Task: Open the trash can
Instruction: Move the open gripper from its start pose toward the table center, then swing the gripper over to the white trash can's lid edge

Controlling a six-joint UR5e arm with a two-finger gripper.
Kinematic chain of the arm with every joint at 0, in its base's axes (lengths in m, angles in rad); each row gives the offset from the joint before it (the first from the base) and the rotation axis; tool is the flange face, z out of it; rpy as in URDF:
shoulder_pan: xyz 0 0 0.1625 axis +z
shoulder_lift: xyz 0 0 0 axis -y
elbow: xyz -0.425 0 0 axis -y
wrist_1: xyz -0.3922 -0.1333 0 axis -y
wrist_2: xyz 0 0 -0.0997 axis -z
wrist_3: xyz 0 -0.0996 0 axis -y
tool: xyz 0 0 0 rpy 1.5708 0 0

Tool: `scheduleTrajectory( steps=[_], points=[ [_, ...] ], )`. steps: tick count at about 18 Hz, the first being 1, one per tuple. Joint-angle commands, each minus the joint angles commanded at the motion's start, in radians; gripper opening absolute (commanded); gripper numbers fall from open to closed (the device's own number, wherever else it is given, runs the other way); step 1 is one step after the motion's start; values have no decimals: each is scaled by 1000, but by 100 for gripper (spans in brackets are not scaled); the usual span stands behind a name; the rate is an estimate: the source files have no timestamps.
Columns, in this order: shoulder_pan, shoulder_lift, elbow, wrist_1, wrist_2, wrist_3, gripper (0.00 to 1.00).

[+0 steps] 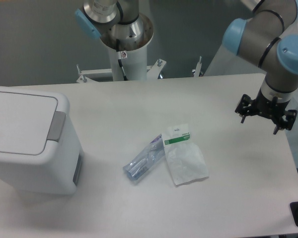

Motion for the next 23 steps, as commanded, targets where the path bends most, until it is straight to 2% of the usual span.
scheduleTrajectory(
  steps=[2,5,8,13,18,23],
  points=[
    [-9,2,-24,-6,-61,-17,100],
    [-46,51,-63,1,-111,-174,100],
    [-106,55,-61,3,-141,-300,100],
    [-143,72,-63,3,-319,-489,100],
    [-146,101,-67,-6,-434,-557,100],
    [-172,126,-66,-5,-465,-644,100]
  ],
)
